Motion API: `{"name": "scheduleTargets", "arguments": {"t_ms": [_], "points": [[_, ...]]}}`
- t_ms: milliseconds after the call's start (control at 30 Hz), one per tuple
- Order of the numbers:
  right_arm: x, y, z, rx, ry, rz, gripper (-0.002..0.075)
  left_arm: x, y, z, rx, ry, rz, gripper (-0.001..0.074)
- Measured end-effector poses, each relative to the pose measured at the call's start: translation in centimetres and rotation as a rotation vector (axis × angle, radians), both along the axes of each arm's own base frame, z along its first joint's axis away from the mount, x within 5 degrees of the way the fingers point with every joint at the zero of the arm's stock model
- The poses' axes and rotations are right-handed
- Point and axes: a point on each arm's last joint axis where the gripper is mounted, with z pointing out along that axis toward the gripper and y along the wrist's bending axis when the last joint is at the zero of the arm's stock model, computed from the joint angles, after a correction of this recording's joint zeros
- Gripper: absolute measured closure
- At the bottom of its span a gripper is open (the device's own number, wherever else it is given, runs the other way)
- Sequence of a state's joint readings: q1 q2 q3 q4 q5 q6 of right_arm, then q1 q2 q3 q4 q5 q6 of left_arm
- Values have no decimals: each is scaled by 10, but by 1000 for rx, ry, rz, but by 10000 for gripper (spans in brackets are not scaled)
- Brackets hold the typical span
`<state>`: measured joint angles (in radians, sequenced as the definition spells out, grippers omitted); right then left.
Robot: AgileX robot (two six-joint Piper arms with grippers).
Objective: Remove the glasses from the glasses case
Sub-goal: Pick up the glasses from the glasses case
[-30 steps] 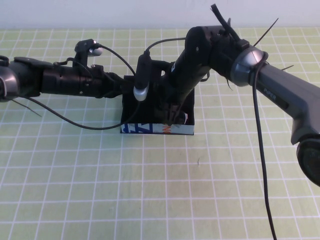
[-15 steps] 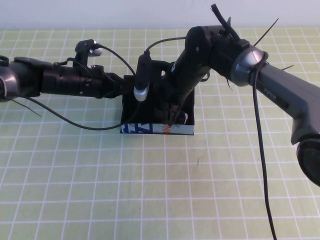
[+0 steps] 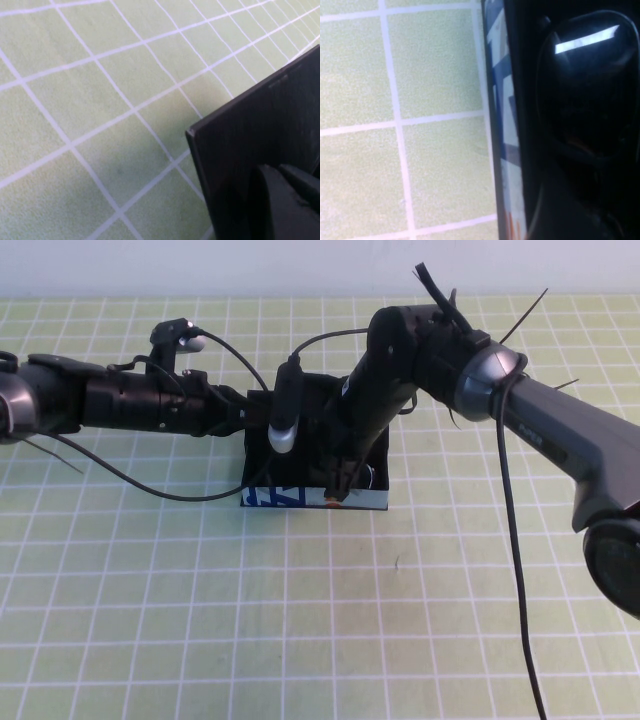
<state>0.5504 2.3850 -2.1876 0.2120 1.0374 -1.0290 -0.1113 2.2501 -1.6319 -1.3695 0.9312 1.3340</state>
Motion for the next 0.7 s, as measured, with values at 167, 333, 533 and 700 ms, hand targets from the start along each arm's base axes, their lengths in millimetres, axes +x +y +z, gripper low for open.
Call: {"name": "scheduleTargets", "arguments": {"t_ms": [167, 333, 533, 700], "points": [[1, 0, 0, 2, -4, -2, 449, 0, 0, 0, 0, 0, -1, 739], [1, 0, 0, 3, -6, -2, 455, 0, 0, 0, -1, 1, -2, 739], [1, 0, 0, 3, -6, -2, 517, -1, 0, 0, -5, 3, -9, 739], [1, 0, 0, 1, -5, -1, 552, -2, -1, 1, -10, 5, -18, 739]]}}
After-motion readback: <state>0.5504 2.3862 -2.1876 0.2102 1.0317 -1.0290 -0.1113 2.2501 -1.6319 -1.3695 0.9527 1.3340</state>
